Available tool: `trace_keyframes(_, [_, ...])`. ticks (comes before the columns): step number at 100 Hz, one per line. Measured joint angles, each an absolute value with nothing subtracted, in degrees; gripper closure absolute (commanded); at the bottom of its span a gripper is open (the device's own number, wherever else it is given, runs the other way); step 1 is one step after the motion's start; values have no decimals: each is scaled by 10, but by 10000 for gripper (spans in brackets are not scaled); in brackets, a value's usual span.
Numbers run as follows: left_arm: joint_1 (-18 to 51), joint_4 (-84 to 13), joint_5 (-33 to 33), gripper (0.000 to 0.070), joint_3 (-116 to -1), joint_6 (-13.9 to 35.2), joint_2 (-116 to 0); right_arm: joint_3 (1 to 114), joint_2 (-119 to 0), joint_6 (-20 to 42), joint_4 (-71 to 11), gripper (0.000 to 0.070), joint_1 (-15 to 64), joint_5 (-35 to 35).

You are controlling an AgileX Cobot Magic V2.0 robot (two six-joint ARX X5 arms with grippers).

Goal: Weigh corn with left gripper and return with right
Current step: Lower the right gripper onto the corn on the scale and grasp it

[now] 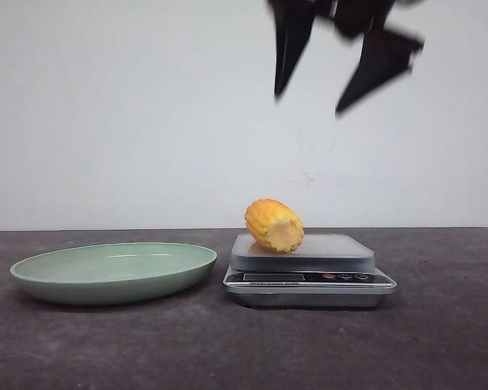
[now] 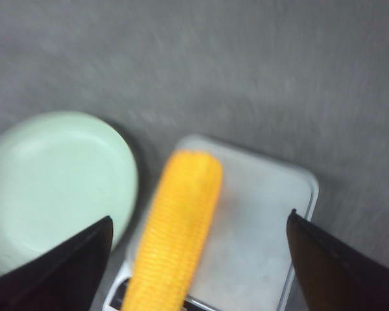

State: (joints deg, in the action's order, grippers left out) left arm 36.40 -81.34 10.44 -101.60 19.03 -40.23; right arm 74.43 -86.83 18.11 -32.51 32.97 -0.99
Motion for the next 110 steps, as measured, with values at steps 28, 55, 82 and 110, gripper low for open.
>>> trace_keyframes(28, [364, -813, 105, 690, -1016, 190, -401, 744, -966, 221, -331, 178, 339, 32])
trace_keyframes(55, [364, -814, 105, 690, -1016, 173, -401, 744, -1007, 245, -338, 295, 368, 33])
trace_keyframes(82, [364, -814, 105, 690, -1016, 160, -401, 747, -1021, 260, -375, 700, 371, 35])
trace_keyframes(110, [364, -814, 105, 689, -1016, 156, -401, 751, -996, 262, -374, 700, 370, 9])
